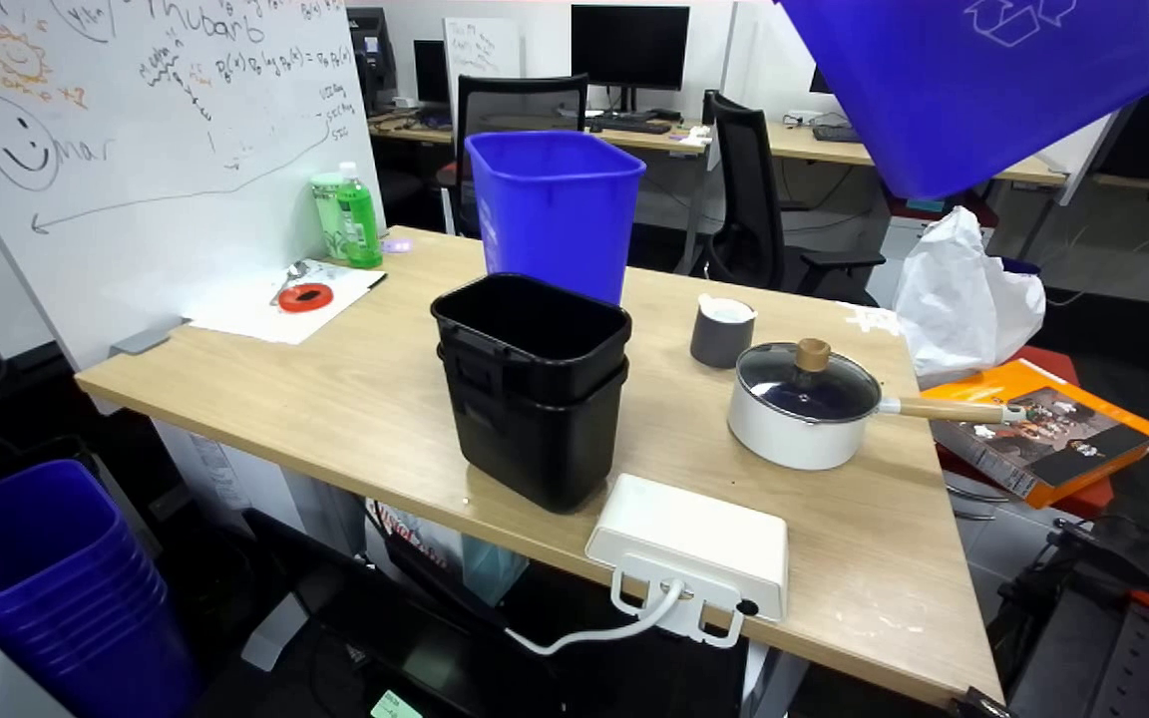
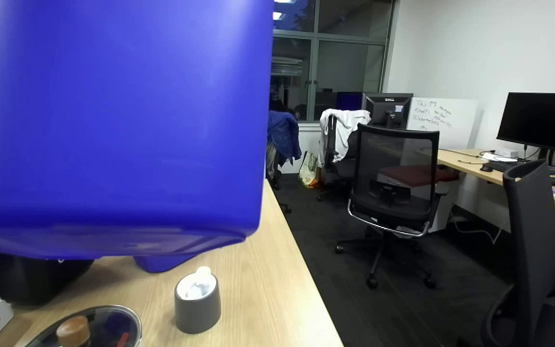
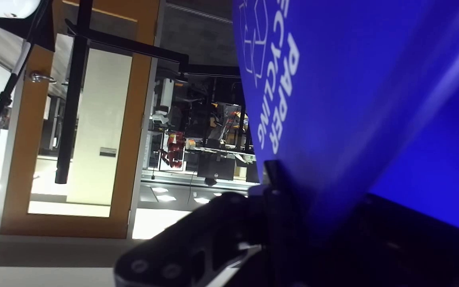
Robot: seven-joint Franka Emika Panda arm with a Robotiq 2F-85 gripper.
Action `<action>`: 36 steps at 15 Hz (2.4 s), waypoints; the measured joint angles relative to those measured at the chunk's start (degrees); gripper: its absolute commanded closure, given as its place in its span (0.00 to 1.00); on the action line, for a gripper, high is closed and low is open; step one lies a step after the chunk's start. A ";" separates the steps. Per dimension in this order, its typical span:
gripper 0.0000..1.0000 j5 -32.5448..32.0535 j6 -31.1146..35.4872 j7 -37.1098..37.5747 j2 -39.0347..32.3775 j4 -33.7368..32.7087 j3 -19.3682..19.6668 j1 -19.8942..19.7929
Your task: Unstack the blue bins
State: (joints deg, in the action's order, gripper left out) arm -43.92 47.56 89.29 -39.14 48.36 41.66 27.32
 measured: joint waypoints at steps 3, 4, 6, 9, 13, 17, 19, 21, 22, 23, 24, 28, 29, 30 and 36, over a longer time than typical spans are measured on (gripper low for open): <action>0.99 0.03 -0.14 0.03 -0.05 0.10 0.00 0.00; 0.99 0.14 -0.41 0.23 -0.16 0.35 0.00 -0.03; 0.99 0.41 -1.41 1.25 -0.27 1.10 0.00 -0.19; 0.99 1.17 -2.10 4.74 -0.23 2.48 0.35 -0.92; 0.99 8.70 -4.18 11.45 -0.02 3.57 0.85 -3.33; 0.99 15.25 -5.03 16.50 0.03 4.75 0.96 -4.59; 0.99 14.58 -2.74 16.90 0.05 6.11 0.96 -4.29; 0.99 13.30 0.77 17.02 0.12 8.29 0.96 -3.62; 0.99 13.18 2.29 17.43 0.26 9.65 0.96 -3.23; 0.95 13.20 3.37 17.96 0.53 11.15 0.96 -2.81; 0.95 13.32 4.07 18.41 0.95 12.67 0.95 -2.37; 0.95 13.33 4.73 18.93 2.42 15.17 0.95 -1.40; 0.95 13.33 4.83 18.93 2.72 15.38 0.94 -1.33; 0.99 13.33 4.89 18.94 2.84 15.46 0.94 -1.32; 0.99 9.52 4.89 27.40 4.35 15.43 -11.70 -8.59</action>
State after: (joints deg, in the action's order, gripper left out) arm -34.40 52.45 116.68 -34.78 63.79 29.95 18.73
